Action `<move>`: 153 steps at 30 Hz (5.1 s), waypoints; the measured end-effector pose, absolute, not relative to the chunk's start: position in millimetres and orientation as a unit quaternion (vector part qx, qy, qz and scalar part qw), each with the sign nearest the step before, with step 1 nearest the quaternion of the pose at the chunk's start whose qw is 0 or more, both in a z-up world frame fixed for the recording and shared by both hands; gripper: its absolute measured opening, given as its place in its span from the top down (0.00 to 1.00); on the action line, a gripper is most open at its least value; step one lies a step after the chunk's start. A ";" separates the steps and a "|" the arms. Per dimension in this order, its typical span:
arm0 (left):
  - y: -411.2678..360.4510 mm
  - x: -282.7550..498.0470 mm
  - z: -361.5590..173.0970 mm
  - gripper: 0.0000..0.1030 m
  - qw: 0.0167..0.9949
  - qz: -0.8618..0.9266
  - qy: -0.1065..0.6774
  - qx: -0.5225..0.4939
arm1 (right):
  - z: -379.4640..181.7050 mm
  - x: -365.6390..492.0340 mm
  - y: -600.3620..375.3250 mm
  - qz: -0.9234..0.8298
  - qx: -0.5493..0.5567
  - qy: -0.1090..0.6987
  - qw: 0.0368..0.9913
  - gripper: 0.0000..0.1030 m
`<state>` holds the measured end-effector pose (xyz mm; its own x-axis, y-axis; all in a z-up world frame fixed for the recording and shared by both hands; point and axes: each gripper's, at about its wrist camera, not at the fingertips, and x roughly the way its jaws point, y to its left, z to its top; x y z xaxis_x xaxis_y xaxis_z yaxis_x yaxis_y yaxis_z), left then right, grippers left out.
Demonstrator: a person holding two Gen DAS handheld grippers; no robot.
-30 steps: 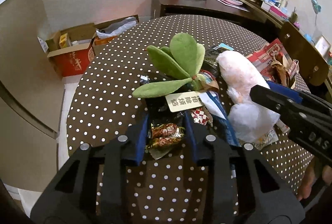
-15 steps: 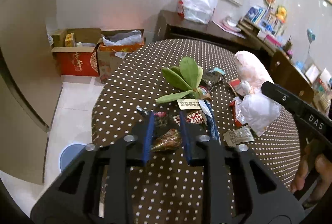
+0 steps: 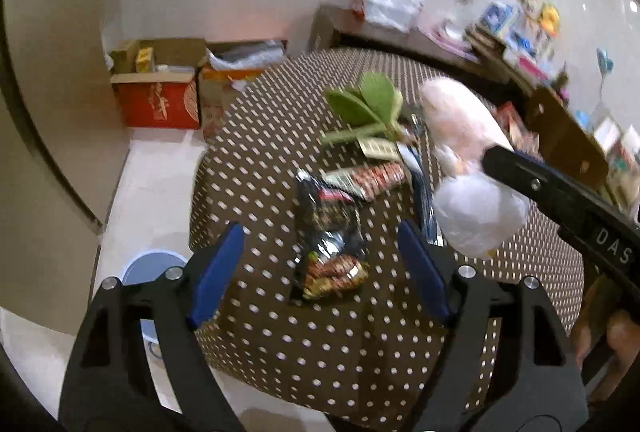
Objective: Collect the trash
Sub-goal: 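Grasp the dark snack wrapper with the left tool while the right tool grasps the white bread bag, then carry the wrapper and bread bag with both tools over the blue bin, then open the right tool to drop the bread bag while the left tool releases the wrapper, then move both tools back over the table, then grasp the blue-white toothpaste tube with the left tool while the right tool grasps the white bottle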
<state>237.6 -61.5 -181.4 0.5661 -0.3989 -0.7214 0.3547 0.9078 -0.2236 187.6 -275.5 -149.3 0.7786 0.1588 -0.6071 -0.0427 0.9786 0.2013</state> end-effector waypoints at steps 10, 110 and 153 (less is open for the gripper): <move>-86.7 246.6 -200.8 0.68 0.876 -0.203 0.438 0.020 | -153.2 189.0 -268.4 0.053 0.080 0.332 0.938 0.70; -47.4 238.8 -167.3 0.28 0.899 -0.133 0.415 -0.042 | -160.8 175.2 -288.8 0.015 0.116 0.304 0.946 0.35; -142.0 217.1 -142.4 0.88 0.905 -0.229 0.359 -0.002 | -149.2 158.2 -338.3 0.062 0.114 0.331 0.935 0.77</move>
<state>217.1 -142.0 -142.4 0.6372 -0.4163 -0.6486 0.4129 0.8950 -0.1689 158.2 -338.3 -149.2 0.7738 0.1916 -0.6038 -0.0404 0.9661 0.2549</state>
